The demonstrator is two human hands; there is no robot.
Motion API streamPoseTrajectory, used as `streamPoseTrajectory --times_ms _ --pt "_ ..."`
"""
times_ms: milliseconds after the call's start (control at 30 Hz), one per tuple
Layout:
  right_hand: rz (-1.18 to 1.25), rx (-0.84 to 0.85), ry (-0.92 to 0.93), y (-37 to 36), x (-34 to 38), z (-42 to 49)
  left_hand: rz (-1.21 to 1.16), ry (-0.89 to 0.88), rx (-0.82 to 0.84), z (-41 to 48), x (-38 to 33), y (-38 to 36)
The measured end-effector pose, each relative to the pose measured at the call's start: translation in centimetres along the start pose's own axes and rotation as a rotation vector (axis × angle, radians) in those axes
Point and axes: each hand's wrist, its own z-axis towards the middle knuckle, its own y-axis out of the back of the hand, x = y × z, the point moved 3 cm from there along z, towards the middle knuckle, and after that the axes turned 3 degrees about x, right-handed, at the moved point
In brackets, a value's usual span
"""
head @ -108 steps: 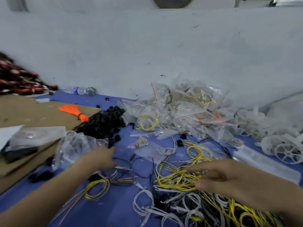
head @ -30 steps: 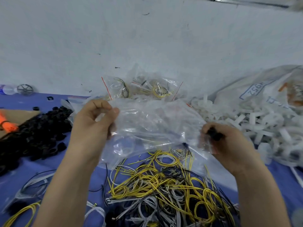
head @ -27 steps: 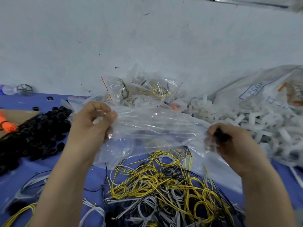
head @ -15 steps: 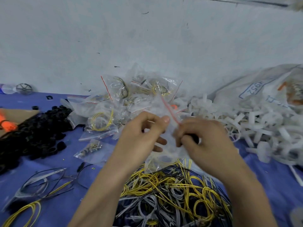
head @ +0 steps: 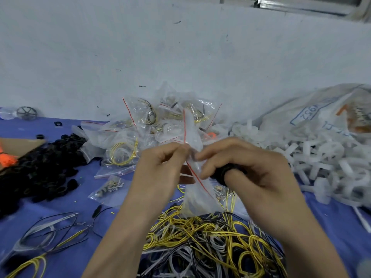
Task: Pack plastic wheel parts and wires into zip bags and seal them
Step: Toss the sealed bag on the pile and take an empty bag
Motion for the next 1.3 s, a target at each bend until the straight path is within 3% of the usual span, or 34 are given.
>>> streamPoseTrajectory --times_ms 133,367,633,833,933,1133,1233,1300 --pt "-0.125 0.150 -0.035 -0.5 -0.2 -0.2 0.116 -0.056 0.060 -0.4 -0.1 -0.5" --pt "-0.132 0.165 -0.026 0.2 -0.2 -0.4 0.019 0.015 0.136 -0.4 0.3 -0.2" --pt "-0.393 0.124 0.009 0.0 -0.9 0.0 0.009 0.122 0.238 -0.4 0.7 0.1" --pt "-0.458 0.115 -0.024 0.3 -1.2 0.0 0.362 0.050 0.240 -0.3 1.1 0.1" --pt "-0.445 0.099 -0.017 0.6 -1.2 0.0 0.322 0.066 0.299 -0.4 1.2 -0.5" --pt "-0.450 0.111 -0.103 1.3 -1.3 -0.1 0.287 0.134 0.231 -0.5 1.9 -1.0" --pt "-0.494 0.117 -0.154 1.4 -1.4 -0.2 0.315 0.098 0.190 -0.5 1.7 -0.9" --pt "-0.580 0.152 -0.294 1.5 -2.3 -0.5 0.387 0.020 0.119 -0.3 1.6 -0.7"
